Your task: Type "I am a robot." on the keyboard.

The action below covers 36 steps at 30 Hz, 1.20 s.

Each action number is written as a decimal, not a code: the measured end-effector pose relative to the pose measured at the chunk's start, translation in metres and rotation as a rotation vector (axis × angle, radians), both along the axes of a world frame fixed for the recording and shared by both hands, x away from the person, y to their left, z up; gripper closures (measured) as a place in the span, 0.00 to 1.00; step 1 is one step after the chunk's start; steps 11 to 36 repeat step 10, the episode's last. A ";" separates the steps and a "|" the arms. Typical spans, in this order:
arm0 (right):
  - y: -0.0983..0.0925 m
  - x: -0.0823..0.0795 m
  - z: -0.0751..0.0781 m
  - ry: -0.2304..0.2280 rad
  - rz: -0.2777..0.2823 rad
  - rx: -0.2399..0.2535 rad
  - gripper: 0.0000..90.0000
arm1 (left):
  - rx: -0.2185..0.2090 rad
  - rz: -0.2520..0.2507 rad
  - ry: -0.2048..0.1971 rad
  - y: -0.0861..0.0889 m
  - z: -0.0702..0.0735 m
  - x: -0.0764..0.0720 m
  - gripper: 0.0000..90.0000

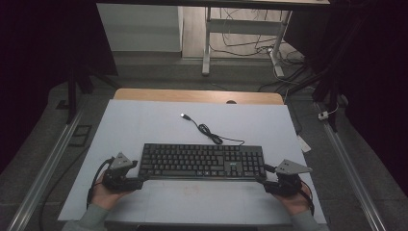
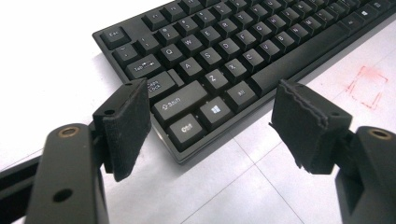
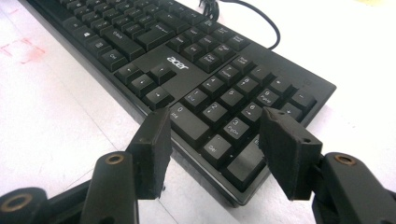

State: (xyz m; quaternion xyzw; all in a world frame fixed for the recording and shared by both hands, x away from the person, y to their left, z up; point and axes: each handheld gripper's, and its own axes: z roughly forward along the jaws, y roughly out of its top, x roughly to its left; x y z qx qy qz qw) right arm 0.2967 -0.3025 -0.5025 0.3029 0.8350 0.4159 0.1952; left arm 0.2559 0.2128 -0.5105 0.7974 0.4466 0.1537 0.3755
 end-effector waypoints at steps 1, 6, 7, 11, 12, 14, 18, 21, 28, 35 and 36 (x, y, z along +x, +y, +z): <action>0.001 0.000 -0.001 -0.001 0.002 0.003 0.49 | 0.001 -0.002 0.001 0.000 0.000 0.000 0.31; 0.001 0.000 -0.001 -0.004 0.006 0.003 0.49 | 0.001 0.000 0.000 0.000 0.000 0.001 0.31; 0.001 0.000 -0.001 -0.006 0.008 0.001 0.49 | 0.001 -0.001 0.000 0.000 0.000 0.001 0.31; 0.001 -0.001 0.000 -0.008 0.007 -0.002 0.49 | 0.001 -0.002 0.000 0.000 0.000 0.002 0.31; 0.001 -0.001 0.000 -0.008 0.007 -0.002 0.49 | 0.001 -0.002 0.000 0.000 0.000 0.002 0.31; 0.001 -0.001 0.000 -0.008 0.007 -0.002 0.49 | 0.001 -0.002 0.000 0.000 0.000 0.002 0.31; 0.001 -0.001 0.000 -0.008 0.007 -0.002 0.49 | 0.001 -0.002 0.000 0.000 0.000 0.002 0.31; 0.001 -0.001 0.000 -0.008 0.007 -0.002 0.49 | 0.001 -0.002 0.000 0.000 0.000 0.002 0.31; 0.001 -0.001 0.000 -0.008 0.007 -0.002 0.49 | 0.001 -0.002 0.000 0.000 0.000 0.002 0.31; 0.001 -0.001 0.000 -0.008 0.007 -0.002 0.49 | 0.001 -0.002 0.000 0.000 0.000 0.002 0.31; 0.001 -0.001 0.000 -0.008 0.007 -0.002 0.49 | 0.001 -0.002 0.000 0.000 0.000 0.002 0.31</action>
